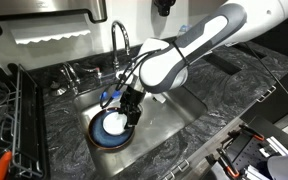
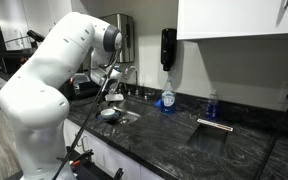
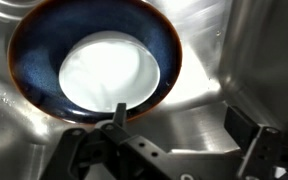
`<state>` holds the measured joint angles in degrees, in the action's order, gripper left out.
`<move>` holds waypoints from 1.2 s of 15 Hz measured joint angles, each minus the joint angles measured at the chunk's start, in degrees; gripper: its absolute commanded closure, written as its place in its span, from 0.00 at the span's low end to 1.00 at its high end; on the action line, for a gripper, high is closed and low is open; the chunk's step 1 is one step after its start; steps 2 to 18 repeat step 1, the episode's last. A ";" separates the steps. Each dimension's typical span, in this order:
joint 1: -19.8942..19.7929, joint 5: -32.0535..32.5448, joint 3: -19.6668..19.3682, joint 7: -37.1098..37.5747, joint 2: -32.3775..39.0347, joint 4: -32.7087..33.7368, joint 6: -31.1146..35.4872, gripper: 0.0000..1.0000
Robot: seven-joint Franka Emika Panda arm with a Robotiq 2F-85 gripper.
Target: Put the white bowl in the sink
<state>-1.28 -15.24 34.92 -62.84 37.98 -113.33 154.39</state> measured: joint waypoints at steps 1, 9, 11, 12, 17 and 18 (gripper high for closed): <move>-1.49 -0.08 1.29 -0.29 -1.53 -0.64 -0.91 0.00; -1.49 -0.08 1.29 -0.29 -1.53 -0.64 -0.91 0.00; -1.49 -0.08 1.29 -0.29 -1.53 -0.64 -0.91 0.00; -1.49 -0.08 1.29 -0.29 -1.53 -0.64 -0.91 0.00; -1.49 -0.08 1.29 -0.29 -1.53 -0.64 -0.91 0.00; -1.49 -0.08 1.29 -0.29 -1.53 -0.64 -0.91 0.00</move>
